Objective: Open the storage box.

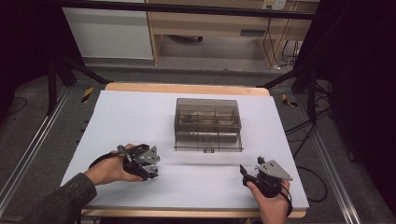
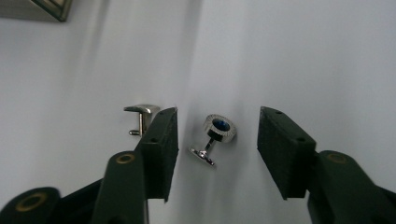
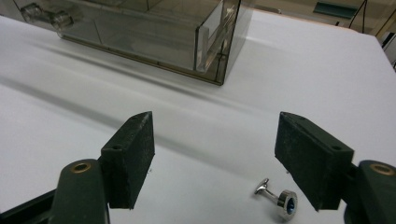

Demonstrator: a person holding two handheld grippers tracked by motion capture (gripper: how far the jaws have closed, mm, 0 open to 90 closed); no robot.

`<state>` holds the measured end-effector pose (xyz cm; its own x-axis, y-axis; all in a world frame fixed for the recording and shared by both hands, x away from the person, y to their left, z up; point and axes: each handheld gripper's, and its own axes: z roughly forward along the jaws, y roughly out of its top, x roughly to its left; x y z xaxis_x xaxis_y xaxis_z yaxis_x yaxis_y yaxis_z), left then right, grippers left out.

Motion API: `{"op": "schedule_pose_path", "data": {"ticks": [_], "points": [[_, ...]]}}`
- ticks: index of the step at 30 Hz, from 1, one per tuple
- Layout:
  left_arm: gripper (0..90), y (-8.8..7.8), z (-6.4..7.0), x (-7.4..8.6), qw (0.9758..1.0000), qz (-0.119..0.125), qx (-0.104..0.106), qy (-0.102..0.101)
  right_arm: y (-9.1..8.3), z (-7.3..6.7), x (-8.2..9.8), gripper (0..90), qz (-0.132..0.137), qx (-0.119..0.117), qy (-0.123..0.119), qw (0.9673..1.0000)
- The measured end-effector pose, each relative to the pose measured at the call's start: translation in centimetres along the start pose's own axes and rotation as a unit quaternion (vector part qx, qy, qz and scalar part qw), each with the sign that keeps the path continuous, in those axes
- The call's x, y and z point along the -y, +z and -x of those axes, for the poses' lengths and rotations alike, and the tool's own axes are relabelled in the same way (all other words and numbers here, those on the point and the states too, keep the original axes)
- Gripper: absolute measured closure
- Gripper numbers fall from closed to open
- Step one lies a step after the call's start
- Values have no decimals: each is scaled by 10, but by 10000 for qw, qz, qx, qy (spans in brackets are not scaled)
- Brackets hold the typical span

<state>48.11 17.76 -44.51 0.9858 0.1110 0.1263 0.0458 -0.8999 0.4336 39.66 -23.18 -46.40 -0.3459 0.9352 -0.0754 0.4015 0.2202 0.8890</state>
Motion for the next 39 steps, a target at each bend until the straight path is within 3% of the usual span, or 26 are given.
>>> {"op": "schedule_pose_path", "data": {"ticks": [8, 17, 28, 32, 35, 39], "points": [[611, 2, -2, -3, 9996, -204, 6, 203, 4, -1, 4, 287, -113, -56, 7, 9999], [672, 7, -7, -6, 9992, -312, 32, 230, 4, -1, 4, 286, -131, -96, 10, 9999], [724, 9, -12, -7, 9993, -339, 144, 9, 5, -1, 5, 289, -155, -118, 6, 9998], [725, 9, -11, -7, 9994, -321, 123, -15, 5, -1, 5, 289, -160, -124, 8, 9998], [729, 9, -10, -6, 9995, -320, -42, -46, 5, -1, 5, 289, -166, -121, -2, 9998], [731, 6, -8, -4, 9998, -171, -18, -93, 5, -1, 5, 289, -173, -120, 17, 9998]]}}
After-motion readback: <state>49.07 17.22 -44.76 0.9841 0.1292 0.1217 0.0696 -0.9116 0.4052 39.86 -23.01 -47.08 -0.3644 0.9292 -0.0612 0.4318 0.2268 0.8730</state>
